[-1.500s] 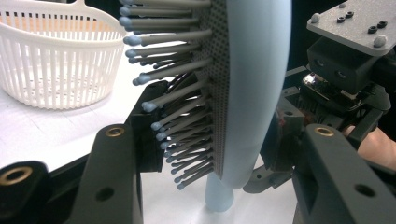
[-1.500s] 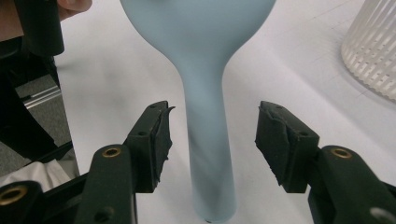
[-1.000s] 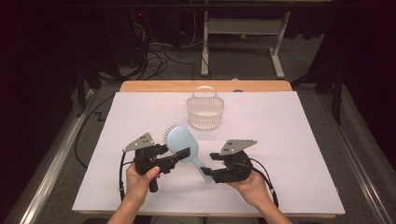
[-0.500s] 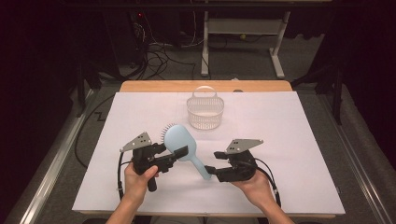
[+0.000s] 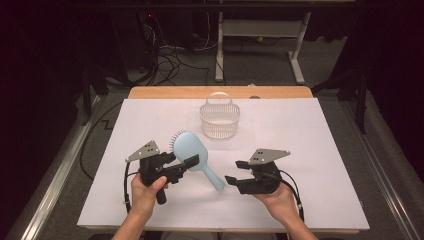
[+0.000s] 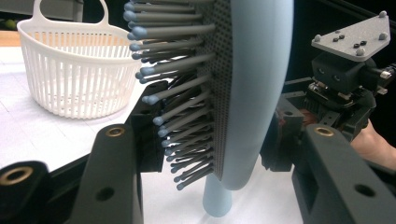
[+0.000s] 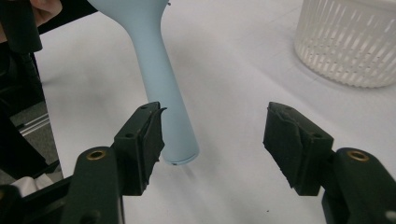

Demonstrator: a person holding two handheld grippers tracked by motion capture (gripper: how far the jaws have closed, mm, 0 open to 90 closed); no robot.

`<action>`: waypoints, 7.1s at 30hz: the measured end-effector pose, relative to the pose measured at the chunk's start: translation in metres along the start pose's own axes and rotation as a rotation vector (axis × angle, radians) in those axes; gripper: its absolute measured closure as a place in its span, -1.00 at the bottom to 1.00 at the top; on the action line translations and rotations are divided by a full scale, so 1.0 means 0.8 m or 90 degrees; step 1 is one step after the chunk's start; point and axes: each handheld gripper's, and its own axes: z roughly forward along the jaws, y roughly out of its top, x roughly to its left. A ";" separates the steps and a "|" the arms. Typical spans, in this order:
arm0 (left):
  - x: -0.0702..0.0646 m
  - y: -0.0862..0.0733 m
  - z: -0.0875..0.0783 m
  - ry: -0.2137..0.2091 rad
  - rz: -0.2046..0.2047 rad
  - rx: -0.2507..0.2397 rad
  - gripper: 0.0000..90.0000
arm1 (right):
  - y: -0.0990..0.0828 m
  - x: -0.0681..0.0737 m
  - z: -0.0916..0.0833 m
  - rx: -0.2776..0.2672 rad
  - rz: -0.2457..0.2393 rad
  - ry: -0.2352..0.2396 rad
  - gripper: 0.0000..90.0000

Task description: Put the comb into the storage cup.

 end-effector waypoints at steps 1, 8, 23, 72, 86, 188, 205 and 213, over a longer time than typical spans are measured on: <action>0.000 0.000 -0.001 0.001 0.000 0.000 0.14 | 0.000 0.000 -0.002 -0.004 0.001 -0.004 -0.17; 0.000 0.001 -0.003 0.006 0.000 -0.005 0.14 | -0.005 -0.006 -0.015 -0.020 0.007 -0.016 -0.22; 0.003 0.003 -0.009 0.017 0.000 -0.010 0.14 | -0.032 -0.028 -0.047 -0.044 0.027 -0.065 -0.30; 0.012 0.008 -0.027 0.034 -0.008 -0.018 0.14 | -0.124 -0.067 -0.099 -0.122 0.116 -0.151 -0.40; 0.017 0.019 -0.030 0.046 -0.012 -0.022 0.14 | -0.136 -0.069 -0.105 -0.128 0.125 -0.158 -0.41; 0.029 0.186 0.090 0.117 0.066 0.004 0.13 | -0.139 -0.069 -0.101 -0.129 0.128 -0.157 -0.36; 0.040 0.195 0.106 0.145 0.062 0.006 0.13 | -0.139 -0.069 -0.101 -0.129 0.130 -0.159 -0.36; 0.043 0.197 0.118 0.156 0.062 0.006 0.13 | -0.139 -0.069 -0.102 -0.133 0.131 -0.158 -0.36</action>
